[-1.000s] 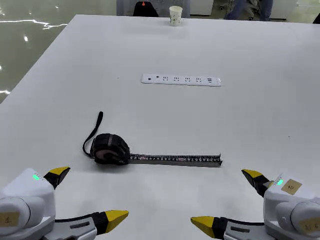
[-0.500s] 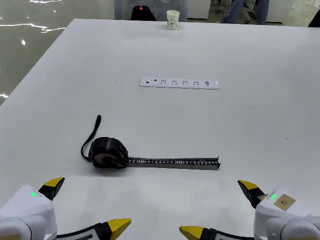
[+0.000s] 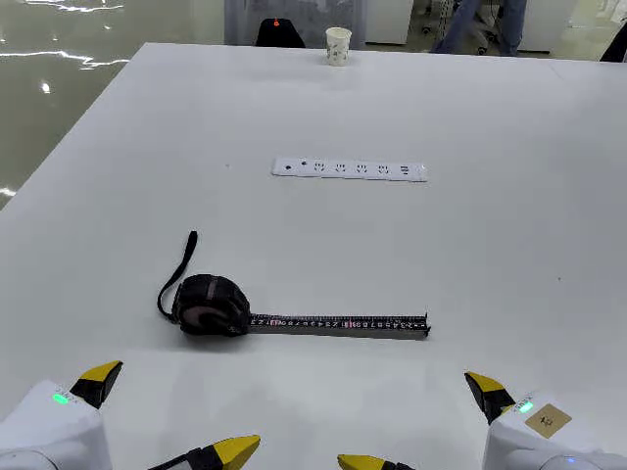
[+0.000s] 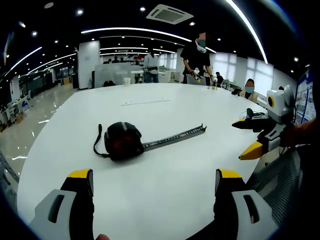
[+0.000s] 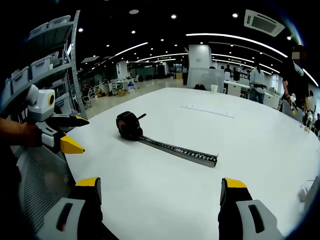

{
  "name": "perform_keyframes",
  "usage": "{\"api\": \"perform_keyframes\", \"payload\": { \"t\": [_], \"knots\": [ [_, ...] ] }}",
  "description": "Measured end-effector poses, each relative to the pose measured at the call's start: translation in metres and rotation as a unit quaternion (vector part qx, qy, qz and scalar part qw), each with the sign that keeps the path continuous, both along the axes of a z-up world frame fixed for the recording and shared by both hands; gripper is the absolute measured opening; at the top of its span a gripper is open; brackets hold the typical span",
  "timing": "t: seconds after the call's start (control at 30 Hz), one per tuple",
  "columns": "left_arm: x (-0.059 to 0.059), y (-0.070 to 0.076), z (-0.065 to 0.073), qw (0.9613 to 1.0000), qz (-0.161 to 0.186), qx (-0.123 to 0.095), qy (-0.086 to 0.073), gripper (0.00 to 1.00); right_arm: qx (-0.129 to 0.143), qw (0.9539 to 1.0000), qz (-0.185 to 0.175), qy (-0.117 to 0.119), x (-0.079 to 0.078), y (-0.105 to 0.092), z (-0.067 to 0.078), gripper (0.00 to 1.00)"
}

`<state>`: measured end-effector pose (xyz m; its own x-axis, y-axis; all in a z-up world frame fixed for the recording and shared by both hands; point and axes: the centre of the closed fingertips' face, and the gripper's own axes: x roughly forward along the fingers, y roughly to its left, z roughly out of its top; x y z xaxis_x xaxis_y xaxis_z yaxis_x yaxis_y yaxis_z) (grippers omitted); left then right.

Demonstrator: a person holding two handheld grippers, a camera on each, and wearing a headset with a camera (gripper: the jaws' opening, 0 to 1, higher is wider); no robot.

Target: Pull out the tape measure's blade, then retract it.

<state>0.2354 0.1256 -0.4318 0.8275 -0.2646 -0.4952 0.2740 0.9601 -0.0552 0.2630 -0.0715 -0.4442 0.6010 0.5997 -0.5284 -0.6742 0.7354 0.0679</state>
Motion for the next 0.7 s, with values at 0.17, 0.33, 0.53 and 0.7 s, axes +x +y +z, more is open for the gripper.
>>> {"api": "perform_keyframes", "payload": {
  "t": [0.17, 0.33, 0.53, 0.7],
  "knots": [
    [-0.001, -0.0014, -0.0011, 1.0, 0.0, 0.0, 0.002, 0.99, -0.001, 1.0, -0.007, -0.002, 0.0005, -0.0007, 0.0028, 0.99],
    [-0.001, -0.0005, -0.0003, 1.0, 0.001, 0.001, 0.0, 0.99, -0.002, 0.9999, -0.011, -0.002, 0.0005, -0.0011, 0.0032, 0.99],
    [-0.001, -0.0001, 0.0006, 1.0, 0.004, 0.0, 0.0, 0.99, -0.001, 0.9999, -0.013, 0.0, 0.0001, -0.0012, 0.0033, 0.99],
    [-0.0005, -0.0003, 0.0007, 1.0, 0.006, 0.001, -0.002, 0.99, -0.001, 0.9999, -0.013, 0.002, -0.0007, -0.001, 0.0025, 0.99]
  ]
}}
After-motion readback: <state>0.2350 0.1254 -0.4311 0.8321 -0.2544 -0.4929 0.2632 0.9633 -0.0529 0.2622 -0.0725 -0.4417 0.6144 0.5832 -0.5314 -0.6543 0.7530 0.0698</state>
